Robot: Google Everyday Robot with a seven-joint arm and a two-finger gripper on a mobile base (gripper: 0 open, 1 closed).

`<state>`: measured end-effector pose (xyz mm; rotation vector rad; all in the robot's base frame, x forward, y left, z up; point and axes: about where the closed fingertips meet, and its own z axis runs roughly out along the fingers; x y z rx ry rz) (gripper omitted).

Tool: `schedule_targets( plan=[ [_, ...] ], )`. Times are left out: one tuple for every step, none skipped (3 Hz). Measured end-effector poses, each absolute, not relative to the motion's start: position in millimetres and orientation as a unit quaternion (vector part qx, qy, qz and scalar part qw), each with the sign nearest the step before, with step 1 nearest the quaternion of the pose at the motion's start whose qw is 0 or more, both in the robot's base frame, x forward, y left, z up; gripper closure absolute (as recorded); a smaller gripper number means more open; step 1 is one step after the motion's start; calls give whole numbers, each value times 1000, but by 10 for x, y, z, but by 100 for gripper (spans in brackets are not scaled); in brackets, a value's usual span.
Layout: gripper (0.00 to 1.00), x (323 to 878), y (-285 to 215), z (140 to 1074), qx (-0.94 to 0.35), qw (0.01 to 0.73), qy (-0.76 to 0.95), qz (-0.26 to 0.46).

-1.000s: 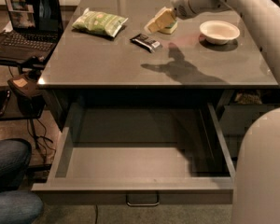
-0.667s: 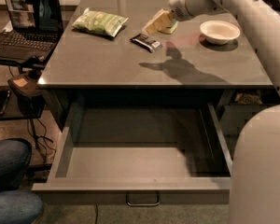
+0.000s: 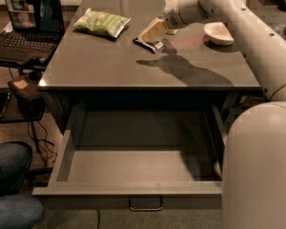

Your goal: Place rxbar chocolate into top drawer

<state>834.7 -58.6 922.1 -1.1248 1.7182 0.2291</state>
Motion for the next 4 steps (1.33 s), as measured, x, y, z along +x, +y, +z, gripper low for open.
schedule_targets(
  plan=[
    [0, 8449, -608, 8927, -457, 493, 731, 117],
    [0, 8449, -609, 8926, -457, 493, 731, 118],
    [0, 8480, -657, 8753, -442, 487, 742, 133],
    [0, 8506, -789, 8546, -417, 477, 760, 145]
  ],
)
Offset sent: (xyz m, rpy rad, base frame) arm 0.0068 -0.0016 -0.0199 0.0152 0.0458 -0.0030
